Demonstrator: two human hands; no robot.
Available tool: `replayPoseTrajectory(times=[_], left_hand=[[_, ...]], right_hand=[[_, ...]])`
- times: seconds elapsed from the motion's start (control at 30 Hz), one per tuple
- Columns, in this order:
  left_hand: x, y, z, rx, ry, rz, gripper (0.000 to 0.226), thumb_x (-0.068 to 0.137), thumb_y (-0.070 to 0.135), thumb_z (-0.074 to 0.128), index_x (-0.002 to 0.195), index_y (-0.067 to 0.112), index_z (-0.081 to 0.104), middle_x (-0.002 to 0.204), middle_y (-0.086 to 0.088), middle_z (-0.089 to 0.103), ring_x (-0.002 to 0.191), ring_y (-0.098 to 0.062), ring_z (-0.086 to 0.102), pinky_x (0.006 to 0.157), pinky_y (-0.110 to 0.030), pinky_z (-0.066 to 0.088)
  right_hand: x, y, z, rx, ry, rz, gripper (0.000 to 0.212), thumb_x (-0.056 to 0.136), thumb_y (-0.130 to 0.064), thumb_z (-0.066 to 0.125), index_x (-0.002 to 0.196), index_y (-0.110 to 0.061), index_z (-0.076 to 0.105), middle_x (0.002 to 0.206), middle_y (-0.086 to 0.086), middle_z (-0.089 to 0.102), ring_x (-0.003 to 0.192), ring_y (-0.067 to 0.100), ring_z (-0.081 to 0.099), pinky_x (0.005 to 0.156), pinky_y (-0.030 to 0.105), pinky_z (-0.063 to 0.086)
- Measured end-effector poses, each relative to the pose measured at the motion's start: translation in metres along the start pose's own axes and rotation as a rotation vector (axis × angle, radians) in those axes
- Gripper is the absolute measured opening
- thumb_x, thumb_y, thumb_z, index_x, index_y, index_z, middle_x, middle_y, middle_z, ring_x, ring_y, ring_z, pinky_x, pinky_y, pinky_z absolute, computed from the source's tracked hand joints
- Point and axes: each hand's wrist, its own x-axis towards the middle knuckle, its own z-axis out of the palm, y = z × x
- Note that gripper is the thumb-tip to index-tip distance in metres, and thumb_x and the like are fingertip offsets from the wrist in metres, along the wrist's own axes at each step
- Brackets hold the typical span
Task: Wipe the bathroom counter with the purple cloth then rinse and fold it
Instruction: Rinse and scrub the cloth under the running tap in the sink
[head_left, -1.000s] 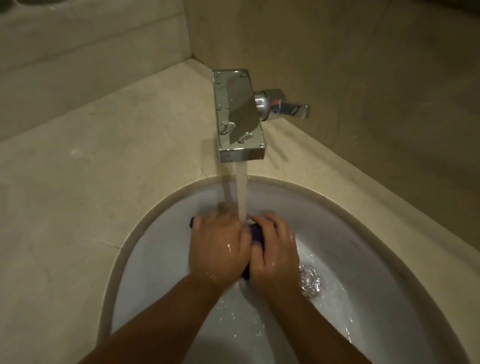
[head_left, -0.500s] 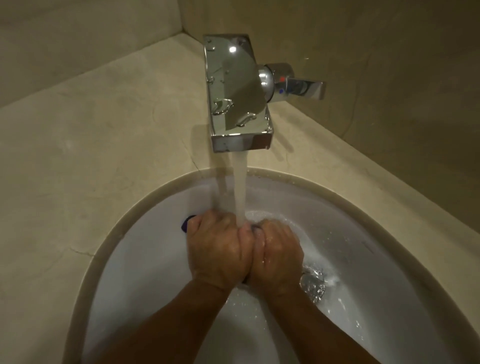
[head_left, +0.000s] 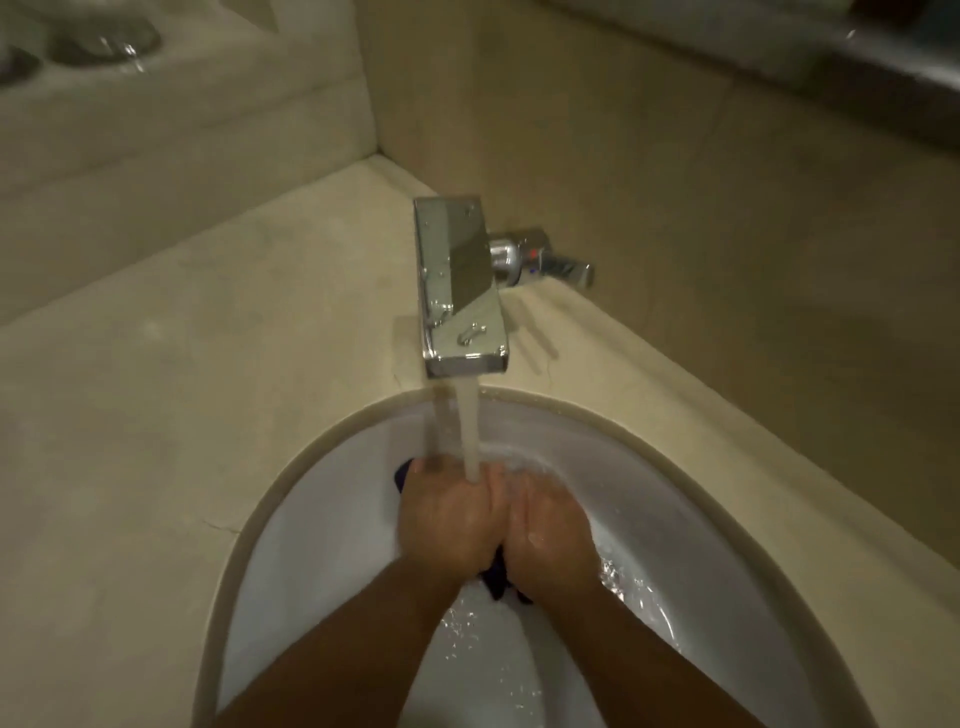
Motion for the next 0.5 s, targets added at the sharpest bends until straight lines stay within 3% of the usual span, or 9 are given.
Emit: replayPoseTrajectory(times=[0.07,0.13,0.17,0.3,0.37,0.5], left_hand=[[-0.002,0.005,-0.028,0.082,-0.131,0.042,0.023,0.084,0.018,0.074,0.063,0.016,0.063,0.055,0.000,0.057,0.045,-0.017,0.054,0.045,-0.027,0.045],[-0.004,0.008,-0.057,0.124,-0.137,0.045,0.024,0.101,0.033,0.047,0.094,0.017,0.063,0.083,-0.006,0.065,0.073,-0.023,0.064,0.067,-0.032,0.051],[-0.007,0.007,-0.065,0.107,-0.174,0.024,0.028,0.101,0.040,0.041,0.098,0.021,0.061,0.091,-0.006,0.065,0.082,-0.023,0.064,0.074,-0.032,0.050],[-0.022,0.008,-0.112,0.094,-0.331,-0.044,0.025,0.093,0.049,0.049,0.101,0.028,0.061,0.104,0.002,0.066,0.097,-0.020,0.061,0.086,-0.032,0.047],[-0.031,0.007,-0.131,0.061,-0.394,-0.080,0.033,0.090,0.052,0.050,0.111,0.029,0.061,0.109,0.004,0.066,0.102,-0.020,0.060,0.089,-0.033,0.045],[-0.049,0.020,-0.166,0.016,-0.482,-0.083,0.043,0.080,0.061,0.049,0.112,0.033,0.057,0.107,0.006,0.065,0.100,-0.019,0.058,0.087,-0.036,0.043]], right_hand=[[0.000,-0.008,-0.020,-0.193,-0.201,-0.016,0.041,0.101,-0.031,0.027,0.086,-0.021,0.064,0.083,-0.002,0.069,0.075,0.016,0.060,0.085,0.036,0.051],[0.000,-0.020,-0.043,-0.309,-0.276,-0.010,0.035,0.098,-0.038,0.023,0.084,-0.029,0.053,0.084,-0.005,0.066,0.081,0.018,0.060,0.088,0.039,0.046],[-0.001,-0.025,-0.053,-0.330,-0.310,0.014,0.032,0.096,-0.041,0.025,0.086,-0.029,0.053,0.088,-0.005,0.065,0.087,0.020,0.060,0.089,0.039,0.045],[0.003,-0.060,-0.105,-0.397,-0.540,0.136,0.028,0.094,-0.040,0.044,0.110,-0.023,0.059,0.107,0.001,0.064,0.098,0.024,0.061,0.079,0.033,0.050],[0.005,-0.081,-0.127,-0.369,-0.613,0.192,0.023,0.094,-0.037,0.047,0.105,-0.022,0.061,0.105,0.002,0.067,0.096,0.025,0.062,0.073,0.032,0.048],[-0.010,-0.124,-0.160,-0.410,-0.847,0.249,0.026,0.095,-0.038,0.047,0.102,-0.020,0.065,0.097,0.004,0.064,0.086,0.022,0.056,0.074,0.031,0.044]])
